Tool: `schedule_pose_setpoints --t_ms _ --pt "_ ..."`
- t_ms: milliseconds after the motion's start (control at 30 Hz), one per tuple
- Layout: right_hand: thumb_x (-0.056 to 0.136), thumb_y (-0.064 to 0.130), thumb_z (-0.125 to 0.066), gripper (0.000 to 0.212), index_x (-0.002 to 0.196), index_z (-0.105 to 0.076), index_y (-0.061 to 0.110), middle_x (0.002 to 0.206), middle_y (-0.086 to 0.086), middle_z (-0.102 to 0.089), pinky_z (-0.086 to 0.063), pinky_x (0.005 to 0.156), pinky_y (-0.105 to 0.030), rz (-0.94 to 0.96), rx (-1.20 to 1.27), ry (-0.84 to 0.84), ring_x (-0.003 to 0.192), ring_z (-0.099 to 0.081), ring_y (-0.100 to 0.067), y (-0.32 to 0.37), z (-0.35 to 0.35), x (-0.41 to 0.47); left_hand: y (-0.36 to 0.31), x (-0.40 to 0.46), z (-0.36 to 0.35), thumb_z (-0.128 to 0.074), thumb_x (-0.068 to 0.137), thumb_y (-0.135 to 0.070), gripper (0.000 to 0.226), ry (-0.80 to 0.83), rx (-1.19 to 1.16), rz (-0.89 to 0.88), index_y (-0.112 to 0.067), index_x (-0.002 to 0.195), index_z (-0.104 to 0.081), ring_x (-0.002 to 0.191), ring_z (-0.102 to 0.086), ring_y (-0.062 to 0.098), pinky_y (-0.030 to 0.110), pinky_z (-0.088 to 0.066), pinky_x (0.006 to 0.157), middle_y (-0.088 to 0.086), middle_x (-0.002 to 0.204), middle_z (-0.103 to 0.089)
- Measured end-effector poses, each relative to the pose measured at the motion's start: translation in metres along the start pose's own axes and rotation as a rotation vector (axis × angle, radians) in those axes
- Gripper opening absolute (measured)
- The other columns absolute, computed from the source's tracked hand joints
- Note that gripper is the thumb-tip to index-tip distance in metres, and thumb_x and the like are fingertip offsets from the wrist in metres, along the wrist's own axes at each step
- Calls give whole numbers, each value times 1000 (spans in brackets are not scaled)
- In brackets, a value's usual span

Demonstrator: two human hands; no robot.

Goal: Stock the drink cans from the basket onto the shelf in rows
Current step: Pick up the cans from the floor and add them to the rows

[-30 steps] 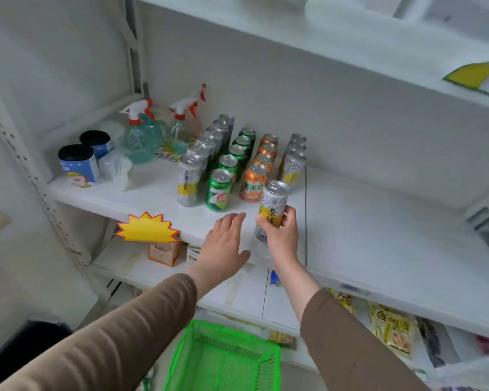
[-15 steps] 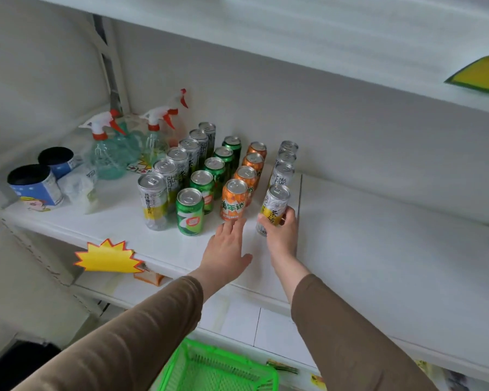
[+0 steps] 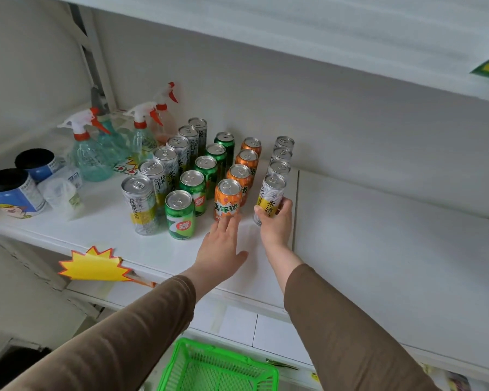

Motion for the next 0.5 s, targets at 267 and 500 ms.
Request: schedule_pose_setpoints --t_ms 267,500 --pt "80 28 -85 90 152 -32 14 153 -9 -40 -35 107 -30 -22 7 -47 140 -38 -27 5 6 -41 14 -26 7 -70 78 -35 94 -35 -34 -17 -19 153 -17 129 -36 28 40 -37 107 5 143 -37" --pt "78 33 -83 80 145 -43 15 150 -7 -45 -36 103 -41 221 -234 -26 133 -41 -30 16 -14 -147 57 -91 27 -71 79 -33 86 -57 -22 -29 -14 150 -26 133 -34 28 40 -37 108 7 146 -35"
Point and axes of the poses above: each hand's wrist, its own x-axis towards the middle knuckle, its own z-axis out of the back of the hand, y = z × x, the point moved 4 cm from there along x, towards the middle knuckle
